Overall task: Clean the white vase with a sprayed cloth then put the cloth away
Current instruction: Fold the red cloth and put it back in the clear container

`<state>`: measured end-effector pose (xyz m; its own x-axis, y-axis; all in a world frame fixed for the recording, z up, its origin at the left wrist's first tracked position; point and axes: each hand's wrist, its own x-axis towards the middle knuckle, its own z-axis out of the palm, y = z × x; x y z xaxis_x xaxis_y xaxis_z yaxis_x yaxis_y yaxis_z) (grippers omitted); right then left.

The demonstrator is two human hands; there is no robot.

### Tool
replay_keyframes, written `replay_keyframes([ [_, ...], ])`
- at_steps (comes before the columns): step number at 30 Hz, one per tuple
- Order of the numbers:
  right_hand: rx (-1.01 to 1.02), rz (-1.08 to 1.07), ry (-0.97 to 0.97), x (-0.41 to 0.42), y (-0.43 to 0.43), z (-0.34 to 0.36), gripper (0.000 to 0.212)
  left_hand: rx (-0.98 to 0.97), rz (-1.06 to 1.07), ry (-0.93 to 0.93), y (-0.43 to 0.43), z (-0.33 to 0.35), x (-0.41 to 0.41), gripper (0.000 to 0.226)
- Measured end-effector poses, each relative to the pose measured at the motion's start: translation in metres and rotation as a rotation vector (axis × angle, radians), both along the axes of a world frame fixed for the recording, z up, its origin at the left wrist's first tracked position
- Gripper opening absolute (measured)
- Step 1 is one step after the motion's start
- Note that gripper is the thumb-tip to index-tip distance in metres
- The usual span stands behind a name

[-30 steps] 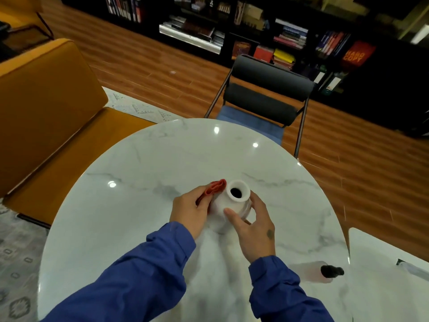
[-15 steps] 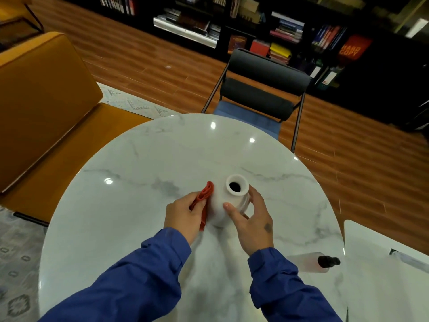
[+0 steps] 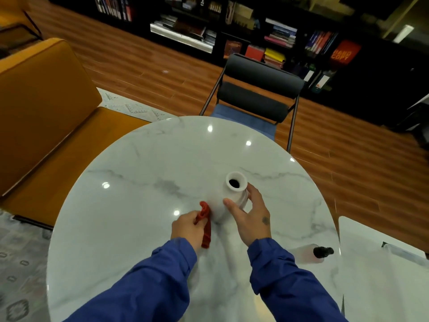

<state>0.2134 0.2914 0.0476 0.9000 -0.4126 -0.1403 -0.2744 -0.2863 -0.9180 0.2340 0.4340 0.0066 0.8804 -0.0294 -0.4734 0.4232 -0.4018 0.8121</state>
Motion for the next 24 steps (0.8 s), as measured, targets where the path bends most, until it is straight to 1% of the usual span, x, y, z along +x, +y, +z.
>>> replay_keyframes([
  [3,-0.036,0.030,0.050,0.002,-0.005,0.002,0.062,-0.011,-0.102,0.024,0.000,0.000,-0.016,0.017],
  [5,-0.046,0.057,0.095,-0.002,-0.010,0.005,0.069,-0.024,-0.148,0.003,0.006,0.007,-0.019,0.018],
  [7,-0.012,0.042,0.155,-0.012,-0.016,0.007,0.080,-0.058,-0.190,-0.038,0.015,0.015,-0.017,0.013],
  [8,0.021,0.023,0.174,-0.021,-0.018,0.006,0.082,-0.087,-0.213,-0.054,0.021,0.021,-0.015,0.010],
  [10,0.121,0.004,0.175,-0.045,-0.021,0.007,0.076,-0.156,-0.262,-0.100,0.032,0.038,-0.014,0.008],
  [13,0.214,0.156,0.206,-0.073,-0.020,0.010,0.063,-0.307,-0.320,-0.099,0.040,0.068,-0.013,0.010],
  [16,0.254,0.275,0.186,-0.084,-0.014,0.026,0.063,-0.433,-0.399,-0.071,0.037,0.097,-0.015,0.017],
  [19,0.359,0.266,0.133,-0.095,-0.014,0.046,0.050,-0.515,-0.424,-0.067,0.028,0.125,-0.019,0.022],
  [22,0.410,0.179,0.134,-0.107,-0.024,0.060,0.035,-0.581,-0.380,-0.055,0.023,0.145,-0.017,0.027],
  [24,0.470,0.116,0.084,-0.118,-0.031,0.065,0.034,-0.601,-0.349,-0.041,0.021,0.152,-0.018,0.027],
])
